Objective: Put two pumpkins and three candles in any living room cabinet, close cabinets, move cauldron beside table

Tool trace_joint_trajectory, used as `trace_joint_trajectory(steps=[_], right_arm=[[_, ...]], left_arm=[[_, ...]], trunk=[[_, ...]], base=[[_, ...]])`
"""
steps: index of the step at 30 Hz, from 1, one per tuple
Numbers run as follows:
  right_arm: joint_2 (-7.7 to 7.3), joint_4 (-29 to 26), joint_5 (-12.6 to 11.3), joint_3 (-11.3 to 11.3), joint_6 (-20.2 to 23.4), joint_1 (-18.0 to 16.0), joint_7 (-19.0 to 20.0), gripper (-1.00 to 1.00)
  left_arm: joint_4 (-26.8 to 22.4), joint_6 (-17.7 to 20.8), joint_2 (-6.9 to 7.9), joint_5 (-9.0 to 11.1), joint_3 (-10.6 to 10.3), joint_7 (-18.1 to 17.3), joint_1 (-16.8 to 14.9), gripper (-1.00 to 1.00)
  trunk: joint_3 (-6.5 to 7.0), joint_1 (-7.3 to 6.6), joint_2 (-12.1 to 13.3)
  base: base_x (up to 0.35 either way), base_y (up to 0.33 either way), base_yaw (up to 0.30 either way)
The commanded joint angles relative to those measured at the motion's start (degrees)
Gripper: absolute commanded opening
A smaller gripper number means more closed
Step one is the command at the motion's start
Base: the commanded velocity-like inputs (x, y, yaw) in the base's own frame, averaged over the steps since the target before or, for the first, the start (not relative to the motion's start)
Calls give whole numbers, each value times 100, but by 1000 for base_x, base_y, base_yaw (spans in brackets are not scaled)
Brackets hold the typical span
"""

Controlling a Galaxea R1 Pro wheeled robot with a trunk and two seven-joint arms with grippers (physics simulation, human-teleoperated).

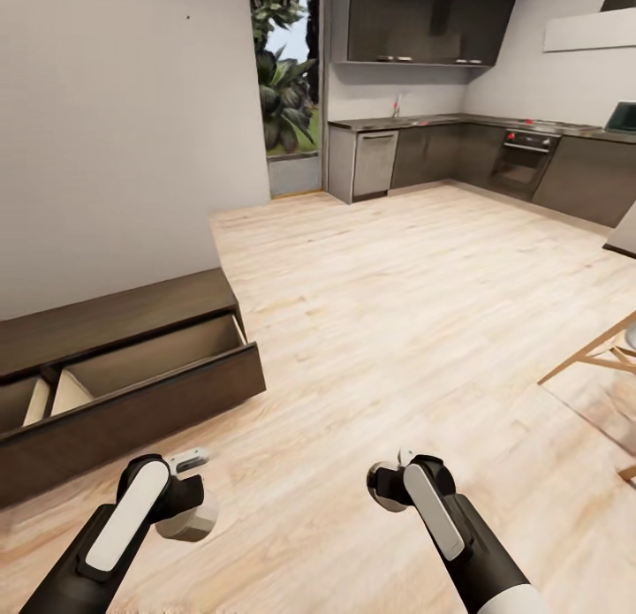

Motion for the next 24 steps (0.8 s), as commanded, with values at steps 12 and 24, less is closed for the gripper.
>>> trace_joint_trajectory(steps=[12,24], right_arm=[[-3,-18,-62,9,1,-9,-64,-100],[0,-26,-71,15,10,-5,-64,-100]], left_arm=[[-48,11,7,46,-9,64,-5,-100],[-134,-117,3,53,-9,109,-6,-100]], trunk=[[-5,0,-3],[175,-220,398]], base=[[1,3,291],[0,0,291]])
